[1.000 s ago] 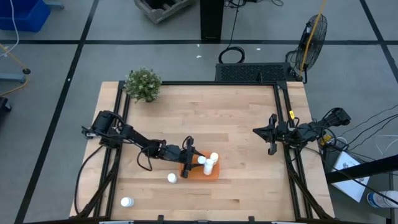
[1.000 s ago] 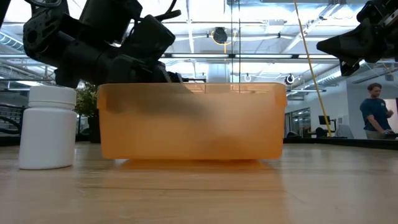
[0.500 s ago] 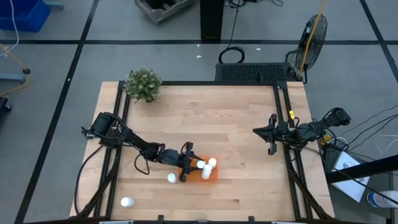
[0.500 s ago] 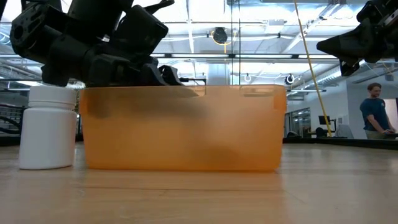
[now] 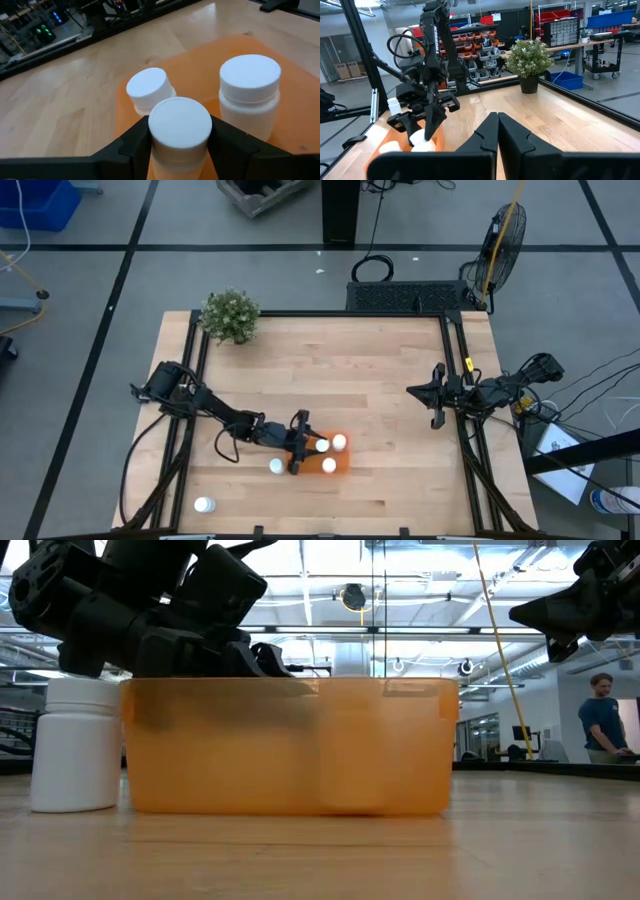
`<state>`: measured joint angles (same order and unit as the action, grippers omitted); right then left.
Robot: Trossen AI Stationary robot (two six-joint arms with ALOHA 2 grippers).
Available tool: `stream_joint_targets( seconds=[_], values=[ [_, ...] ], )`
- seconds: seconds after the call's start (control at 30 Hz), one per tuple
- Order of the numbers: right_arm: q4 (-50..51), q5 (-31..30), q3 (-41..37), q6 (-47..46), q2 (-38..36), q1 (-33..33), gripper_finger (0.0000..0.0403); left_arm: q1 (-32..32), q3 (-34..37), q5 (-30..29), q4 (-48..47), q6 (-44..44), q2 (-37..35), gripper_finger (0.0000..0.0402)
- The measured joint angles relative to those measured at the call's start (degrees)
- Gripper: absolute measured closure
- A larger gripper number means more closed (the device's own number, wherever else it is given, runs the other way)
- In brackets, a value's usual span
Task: Pick and place pill bottles into a basket
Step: Put the white medicine bottle into the orange bin
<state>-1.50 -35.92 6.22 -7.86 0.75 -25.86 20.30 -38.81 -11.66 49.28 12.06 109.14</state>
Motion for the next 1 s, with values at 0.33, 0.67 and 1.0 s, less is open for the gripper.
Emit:
stream_joint_targets(
  seconds=[0.33,0.67,1.0],
  values=[
    [0.00,0.00,0.00,-0.01,0.02,0.00,0.0403,1.00,0.07,4.58,-8.28,-7.59,-8.09,0.0215],
    [-0.01,0.00,-0.01,-0.01,0.02,0.00,0.0403,1.14,0.02,7.64,-12.69,-9.62,-8.16,0.0213],
    [-0.01,0.00,-0.02,-0.02,0.02,0.00,0.0403,-0.86,0.00,7.61,-10.07,-9.06,-7.05,0.0232]
  ],
)
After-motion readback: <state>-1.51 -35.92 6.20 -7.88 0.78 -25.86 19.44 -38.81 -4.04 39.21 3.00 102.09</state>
